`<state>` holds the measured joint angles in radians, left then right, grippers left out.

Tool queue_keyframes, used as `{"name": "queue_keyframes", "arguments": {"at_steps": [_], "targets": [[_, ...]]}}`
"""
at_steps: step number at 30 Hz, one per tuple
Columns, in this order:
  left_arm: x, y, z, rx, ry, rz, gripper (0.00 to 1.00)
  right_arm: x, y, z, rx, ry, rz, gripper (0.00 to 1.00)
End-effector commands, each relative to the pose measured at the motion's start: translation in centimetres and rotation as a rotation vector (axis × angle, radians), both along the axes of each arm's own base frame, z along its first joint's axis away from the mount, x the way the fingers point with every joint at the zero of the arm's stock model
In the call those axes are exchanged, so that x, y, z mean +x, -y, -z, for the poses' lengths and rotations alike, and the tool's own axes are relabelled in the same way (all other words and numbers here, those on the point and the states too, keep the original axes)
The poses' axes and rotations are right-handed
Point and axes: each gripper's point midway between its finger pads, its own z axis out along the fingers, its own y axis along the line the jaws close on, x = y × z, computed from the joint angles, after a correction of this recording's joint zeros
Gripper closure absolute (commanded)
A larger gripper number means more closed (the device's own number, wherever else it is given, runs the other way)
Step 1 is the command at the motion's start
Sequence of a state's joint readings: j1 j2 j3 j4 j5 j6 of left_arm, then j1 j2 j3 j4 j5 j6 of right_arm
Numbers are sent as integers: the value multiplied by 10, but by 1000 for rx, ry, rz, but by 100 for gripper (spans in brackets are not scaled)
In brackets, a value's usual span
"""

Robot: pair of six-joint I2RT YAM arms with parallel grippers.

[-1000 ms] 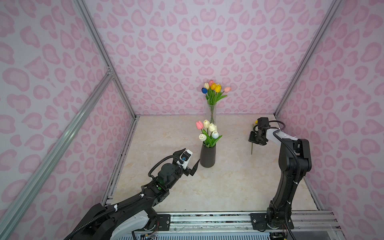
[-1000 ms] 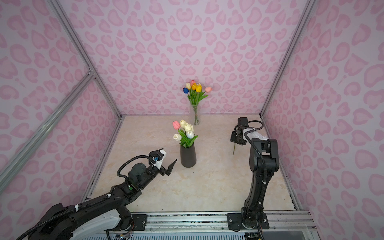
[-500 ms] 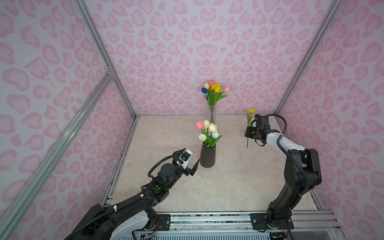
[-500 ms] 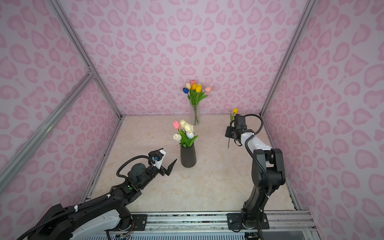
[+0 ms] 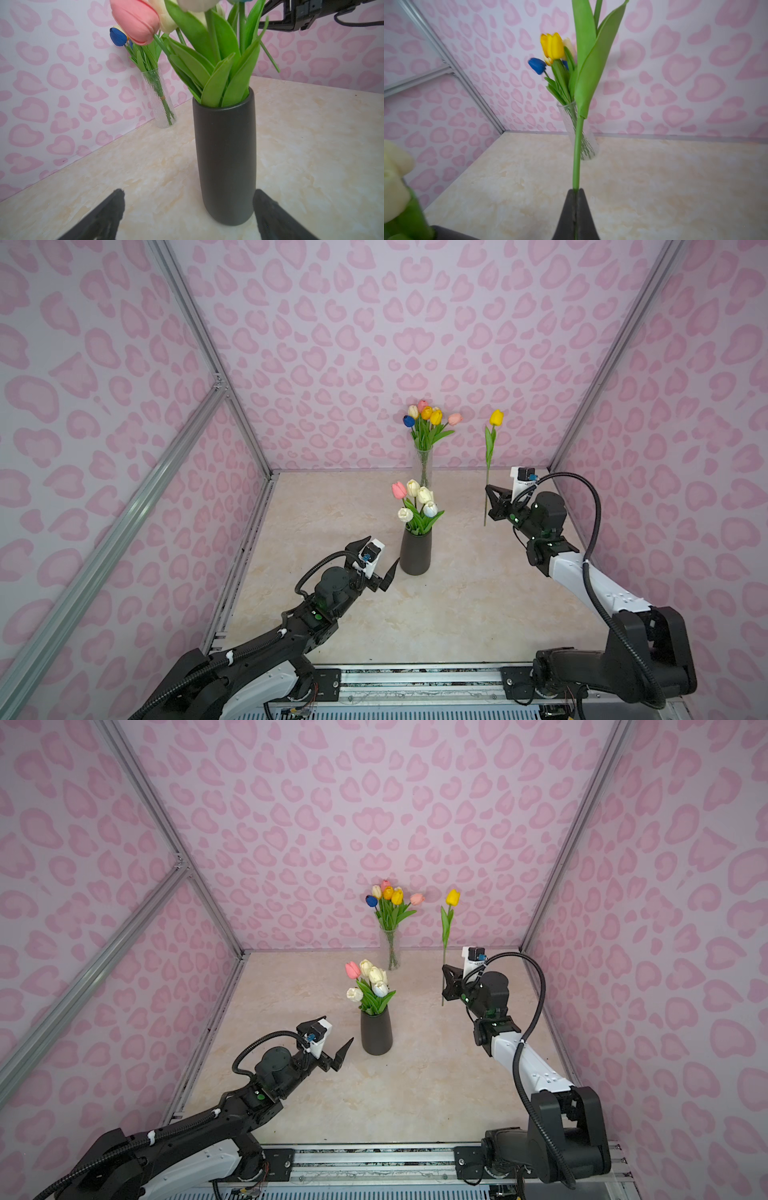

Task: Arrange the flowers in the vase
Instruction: 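Carry the yellow tulip over the dark grey vase and lower its stem in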

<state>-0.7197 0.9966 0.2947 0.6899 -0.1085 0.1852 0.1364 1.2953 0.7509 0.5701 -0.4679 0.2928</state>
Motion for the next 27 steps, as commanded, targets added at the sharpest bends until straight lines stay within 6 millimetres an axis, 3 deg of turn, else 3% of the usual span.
{"name": "queue_keyframes", "arguments": {"at_steps": [1,8,14,21,27], "targets": [[-1,1,-12,-29,35,7,3,-32,-21,-65,57,307,-106,100],[0,1,-11,-29,33,7,3,-91,-75,-106,131,510,-264,100],[-1,2,-11,-31,31,12,3,-140,-111,-119,230,612,-342,100],[-1,2,-11,-34,31,15,3,-158,-139,-92,168,604,-328,100],[0,5,-9,-30,21,24,3,-151,-154,-67,105,616,-259,100]]}}
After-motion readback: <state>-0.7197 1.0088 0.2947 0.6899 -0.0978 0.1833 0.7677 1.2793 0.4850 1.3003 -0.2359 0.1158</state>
